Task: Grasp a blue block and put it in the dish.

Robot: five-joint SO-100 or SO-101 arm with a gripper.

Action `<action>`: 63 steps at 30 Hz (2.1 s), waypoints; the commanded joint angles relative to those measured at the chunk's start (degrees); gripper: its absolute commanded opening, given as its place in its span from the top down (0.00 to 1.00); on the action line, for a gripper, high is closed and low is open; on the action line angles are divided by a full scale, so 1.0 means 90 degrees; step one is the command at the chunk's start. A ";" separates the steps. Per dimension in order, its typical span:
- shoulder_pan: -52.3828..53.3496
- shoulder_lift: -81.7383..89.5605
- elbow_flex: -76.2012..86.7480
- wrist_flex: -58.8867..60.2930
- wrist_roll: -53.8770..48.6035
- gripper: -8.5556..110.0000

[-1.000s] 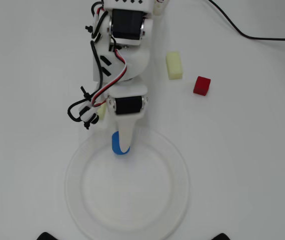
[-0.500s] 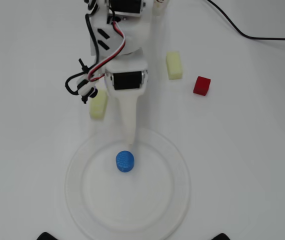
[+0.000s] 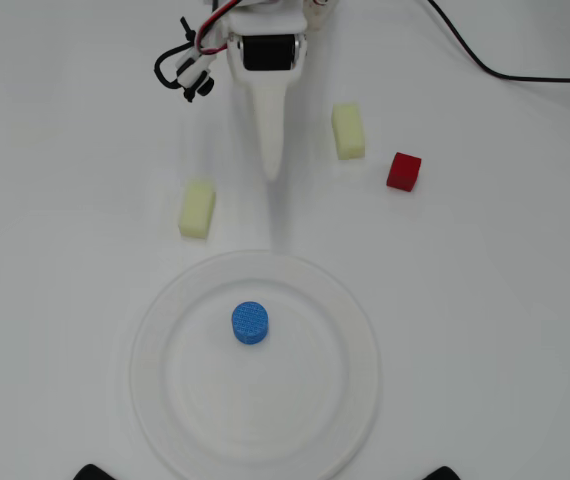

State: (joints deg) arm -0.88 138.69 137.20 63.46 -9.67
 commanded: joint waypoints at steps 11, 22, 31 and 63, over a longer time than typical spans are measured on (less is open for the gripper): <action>0.0107 0.4268 0.3662 -0.0244 -0.0068 0.62; 0.0020 0.6533 0.4902 0.1006 0.0039 0.91; -0.0029 0.6533 0.5020 0.1211 0.0508 0.93; -0.0791 0.6553 0.5049 0.1094 -0.0166 0.93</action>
State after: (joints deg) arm -7.38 187.91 176.04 73.65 -10.81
